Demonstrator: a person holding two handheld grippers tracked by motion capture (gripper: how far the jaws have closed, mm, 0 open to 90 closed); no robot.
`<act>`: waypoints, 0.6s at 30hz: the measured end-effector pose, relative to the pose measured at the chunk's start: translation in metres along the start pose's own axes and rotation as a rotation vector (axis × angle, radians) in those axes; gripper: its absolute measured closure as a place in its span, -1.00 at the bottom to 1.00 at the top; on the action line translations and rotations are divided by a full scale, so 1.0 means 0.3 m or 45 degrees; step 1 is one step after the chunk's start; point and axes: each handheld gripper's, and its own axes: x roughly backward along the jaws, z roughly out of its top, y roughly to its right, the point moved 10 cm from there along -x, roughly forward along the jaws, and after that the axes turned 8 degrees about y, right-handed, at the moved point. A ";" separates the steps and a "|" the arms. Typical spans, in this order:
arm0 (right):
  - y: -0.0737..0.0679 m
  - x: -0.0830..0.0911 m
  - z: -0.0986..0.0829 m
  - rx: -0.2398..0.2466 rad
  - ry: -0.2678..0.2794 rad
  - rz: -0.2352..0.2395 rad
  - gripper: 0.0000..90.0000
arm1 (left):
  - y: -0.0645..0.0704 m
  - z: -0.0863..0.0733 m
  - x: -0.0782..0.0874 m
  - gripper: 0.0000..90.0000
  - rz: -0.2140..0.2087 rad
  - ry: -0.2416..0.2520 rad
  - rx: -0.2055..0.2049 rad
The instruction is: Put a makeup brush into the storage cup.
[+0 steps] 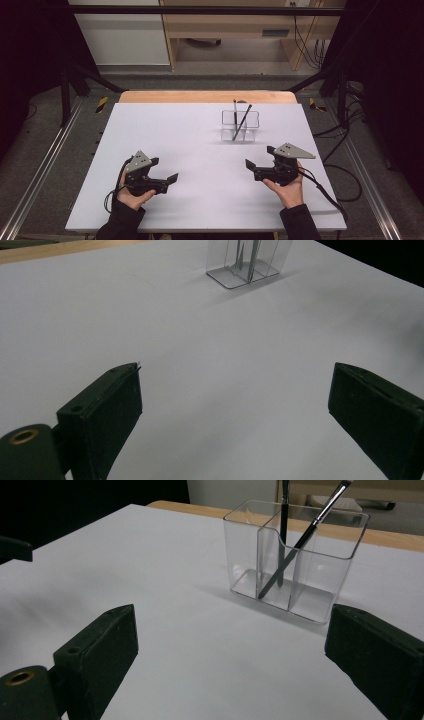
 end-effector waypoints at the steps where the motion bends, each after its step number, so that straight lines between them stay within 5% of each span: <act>1: 0.003 0.004 -0.006 0.003 -0.004 -0.003 -0.83 | -0.001 -0.001 0.000 -0.86 0.002 0.000 0.002; 18: 0.033 0.076 -0.080 -0.017 -0.018 -0.028 -0.83 | -0.020 -0.005 0.011 -0.85 0.023 0.008 0.013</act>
